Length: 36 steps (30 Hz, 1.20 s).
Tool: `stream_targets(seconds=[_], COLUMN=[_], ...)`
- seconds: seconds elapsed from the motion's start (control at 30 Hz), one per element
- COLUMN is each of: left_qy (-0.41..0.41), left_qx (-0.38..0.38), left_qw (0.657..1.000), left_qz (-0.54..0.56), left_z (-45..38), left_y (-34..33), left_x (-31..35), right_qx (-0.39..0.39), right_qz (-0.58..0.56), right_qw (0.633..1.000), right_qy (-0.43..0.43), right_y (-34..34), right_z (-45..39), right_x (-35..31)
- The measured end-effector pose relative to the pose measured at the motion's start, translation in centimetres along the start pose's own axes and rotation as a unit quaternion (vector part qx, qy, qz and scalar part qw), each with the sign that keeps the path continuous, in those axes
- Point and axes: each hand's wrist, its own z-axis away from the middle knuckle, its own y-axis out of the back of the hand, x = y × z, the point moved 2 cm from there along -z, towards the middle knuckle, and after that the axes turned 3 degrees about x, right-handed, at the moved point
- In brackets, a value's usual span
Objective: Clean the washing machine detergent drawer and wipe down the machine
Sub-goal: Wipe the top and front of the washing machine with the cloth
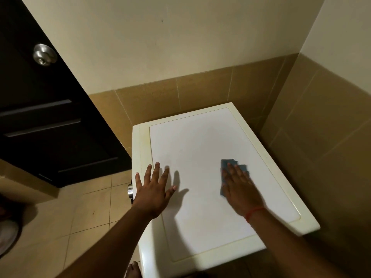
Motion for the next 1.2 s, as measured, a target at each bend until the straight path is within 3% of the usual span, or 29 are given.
stream_targets(seconds=[0.07,0.2,0.23,0.33,0.37,0.5,0.67,0.83,0.93,0.97,1.1,1.13,1.2], left_qy=[0.001,-0.001,-0.002,-0.004,-0.005,-0.006,0.001,-0.005,-0.008,-0.009,-0.019,-0.018,-0.005], left_qx=[0.0,-0.004,-0.004,0.001,0.003,0.01,0.006,0.012,0.012,0.016,0.017,0.018,0.018], left_qw=[1.0,1.0,1.0,1.0,1.0,1.0,1.0,1.0,1.0,1.0,1.0,1.0,1.0], left_qz=[0.001,-0.006,-0.009,-0.006,-0.003,0.001,0.0,0.004,0.006,0.01,-0.004,-0.008,-0.004], left_z=[-0.1,-0.4,-0.5,-0.7,-0.8,-1.1,-1.3,-1.4,-1.4,-1.5,-1.5,-1.5,-1.4], left_y=[-0.1,-0.6,-0.6,-0.4,-0.4,-0.6,-0.8,-1.3,-1.4,-1.3,-1.1,-1.1,-0.8], left_x=[0.1,0.4,0.5,0.6,0.6,0.8,0.8,1.4,1.9,2.1,2.4,2.2,1.5], right_qx=[0.009,-0.02,-0.01,0.01,0.005,-0.009,-0.024,-0.048,-0.04,-0.045,-0.038,-0.026,-0.005], right_qz=[-0.009,0.011,0.009,-0.014,-0.014,0.008,0.043,0.063,0.042,0.028,0.026,0.023,0.002], right_qw=[0.996,0.999,0.999,0.99,0.987,0.999,0.986,0.996,0.99,0.991,0.996,0.997,0.998], right_qy=[-0.088,0.047,0.033,-0.138,-0.158,-0.05,-0.157,-0.038,-0.131,-0.127,0.076,0.063,-0.058], right_y=[0.2,0.0,0.2,0.9,0.9,0.8,1.0,0.9,1.2,1.1,0.6,0.6,0.8], right_z=[0.0,0.7,0.4,-0.3,-0.4,-0.1,-1.7,-2.9,-4.2,-4.6,-4.7,-5.1,-5.7], right_x=[0.4,0.6,2.1,5.4,5.2,6.4,9.9,11.2,10.6,9.2,6.1,6.1,5.5])
